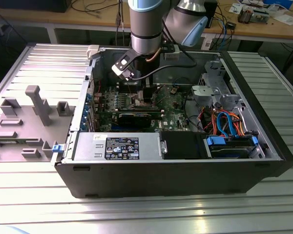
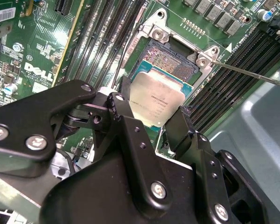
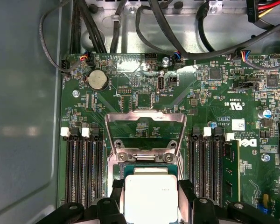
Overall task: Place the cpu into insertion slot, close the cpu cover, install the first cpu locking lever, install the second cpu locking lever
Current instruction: 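Place the cpu into insertion slot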
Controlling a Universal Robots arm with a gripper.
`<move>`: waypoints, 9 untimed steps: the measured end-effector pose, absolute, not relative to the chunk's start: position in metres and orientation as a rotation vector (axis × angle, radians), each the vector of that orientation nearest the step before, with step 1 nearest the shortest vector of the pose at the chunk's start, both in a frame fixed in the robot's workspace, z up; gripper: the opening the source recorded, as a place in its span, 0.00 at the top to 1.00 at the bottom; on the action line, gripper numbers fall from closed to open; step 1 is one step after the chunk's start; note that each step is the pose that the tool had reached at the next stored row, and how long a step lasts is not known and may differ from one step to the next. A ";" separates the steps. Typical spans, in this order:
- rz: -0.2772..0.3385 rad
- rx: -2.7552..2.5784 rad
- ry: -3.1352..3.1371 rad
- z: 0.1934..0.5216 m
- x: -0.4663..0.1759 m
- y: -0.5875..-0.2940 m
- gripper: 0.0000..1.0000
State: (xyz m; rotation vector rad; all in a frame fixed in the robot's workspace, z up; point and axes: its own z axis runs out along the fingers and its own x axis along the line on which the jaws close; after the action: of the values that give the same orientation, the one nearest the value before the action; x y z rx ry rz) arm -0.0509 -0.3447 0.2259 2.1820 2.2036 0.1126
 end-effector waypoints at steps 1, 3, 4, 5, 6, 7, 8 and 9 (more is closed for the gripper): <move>0.113 2.182 2.204 0.226 -0.051 -0.345 0.46; 0.113 2.182 2.204 0.225 -0.051 -0.345 0.46; 0.113 2.182 2.204 0.224 -0.051 -0.345 0.46; 0.113 2.182 2.203 0.223 -0.051 -0.344 0.46; 0.114 2.182 2.203 0.223 -0.051 -0.344 0.46; 0.114 2.181 2.203 0.221 -0.052 -0.344 0.46; 0.115 2.181 2.203 0.220 -0.052 -0.344 0.46; 0.116 2.180 2.202 0.219 -0.052 -0.344 0.46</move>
State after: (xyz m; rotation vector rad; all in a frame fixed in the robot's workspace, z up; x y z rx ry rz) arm -0.0524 -0.3444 0.2185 2.1803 2.2020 0.1159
